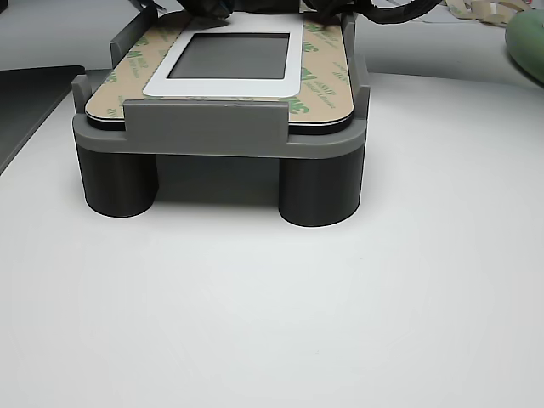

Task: Peel off protective film from adhesive tape.

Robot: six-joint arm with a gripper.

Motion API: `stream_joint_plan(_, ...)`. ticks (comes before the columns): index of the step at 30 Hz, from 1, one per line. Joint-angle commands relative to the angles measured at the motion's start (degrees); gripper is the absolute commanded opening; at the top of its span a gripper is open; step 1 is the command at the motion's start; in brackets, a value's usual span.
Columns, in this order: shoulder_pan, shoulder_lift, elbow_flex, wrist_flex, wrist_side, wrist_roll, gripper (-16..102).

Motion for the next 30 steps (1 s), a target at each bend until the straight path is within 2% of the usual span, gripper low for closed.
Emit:
stream_joint_plan(1, -0.35, 1.05, -1.41, -0.44, 0.09, -0.09, -11)
stream_joint_plan(30, 1.14, 2.64, 1.32, -3.16, 1.41, -0.88, -11)
